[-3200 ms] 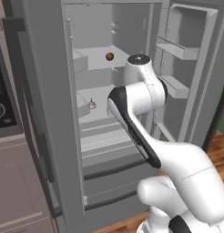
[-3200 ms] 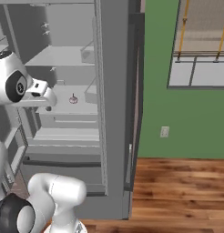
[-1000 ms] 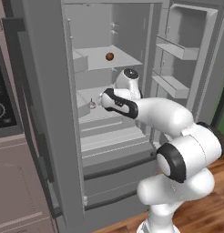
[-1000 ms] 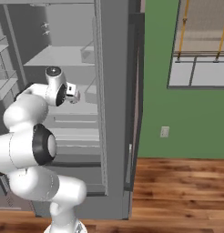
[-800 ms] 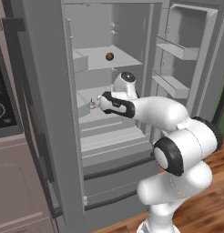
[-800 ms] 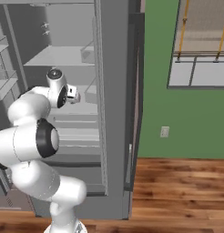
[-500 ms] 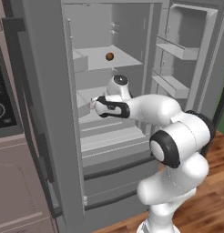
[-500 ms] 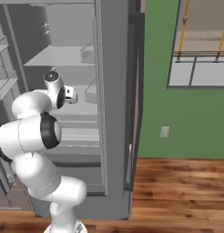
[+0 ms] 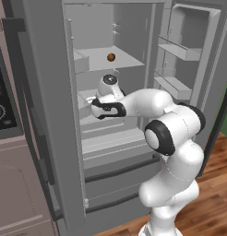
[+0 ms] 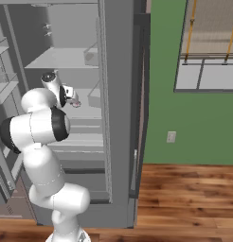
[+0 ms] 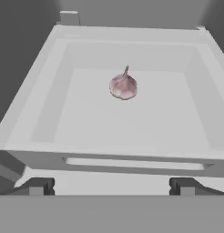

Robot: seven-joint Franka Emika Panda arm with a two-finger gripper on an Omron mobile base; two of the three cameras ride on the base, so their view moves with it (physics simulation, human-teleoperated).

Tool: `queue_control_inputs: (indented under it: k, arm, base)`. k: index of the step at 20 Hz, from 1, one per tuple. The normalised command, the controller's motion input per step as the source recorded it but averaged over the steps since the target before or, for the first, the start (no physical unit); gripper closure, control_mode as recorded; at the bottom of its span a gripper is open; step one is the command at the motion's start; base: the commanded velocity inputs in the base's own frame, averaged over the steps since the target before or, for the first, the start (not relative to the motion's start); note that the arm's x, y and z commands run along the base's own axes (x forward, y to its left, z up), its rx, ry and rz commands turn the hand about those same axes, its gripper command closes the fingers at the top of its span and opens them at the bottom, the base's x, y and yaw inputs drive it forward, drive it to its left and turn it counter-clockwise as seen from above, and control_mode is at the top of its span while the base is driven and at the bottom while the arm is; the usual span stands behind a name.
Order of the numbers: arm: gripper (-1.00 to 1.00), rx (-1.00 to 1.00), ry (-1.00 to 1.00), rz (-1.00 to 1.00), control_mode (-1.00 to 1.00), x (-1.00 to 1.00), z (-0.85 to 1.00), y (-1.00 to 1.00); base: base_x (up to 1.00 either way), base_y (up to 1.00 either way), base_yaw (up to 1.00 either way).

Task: Retrieve the bottle and the shaker from the cabinet and place them next to the mixing bowl on the counter. Then add garlic from the fridge to the mixing bowl.

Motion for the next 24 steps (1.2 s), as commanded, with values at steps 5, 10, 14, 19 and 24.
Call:
queue_control_inputs:
  k: [5,10,14,19,24]
  arm:
    - [-1.0,0.0,0.0,-0.07,-1.0,0.47,0.0,-0.04]
    - [-1.0,0.0,0.0,-0.1,-1.0,0.27,-0.04,-0.06]
    - [-1.0,0.0,0.0,-0.01,-1.0,0.22,-0.26,0.0]
    - [-1.0,0.01,0.0,0.0,-1.0,0.2,-0.41,0.0]
    - [-1.0,0.0,0.0,0.0,-1.0,0.19,-0.18,0.0]
  base:
    - [0.0,0.0,0.0]
    - [0.0,0.0,0.0]
    - [0.0,0.0,0.0]
    - [0.0,0.0,0.0]
    - [0.0,0.0,0.0]
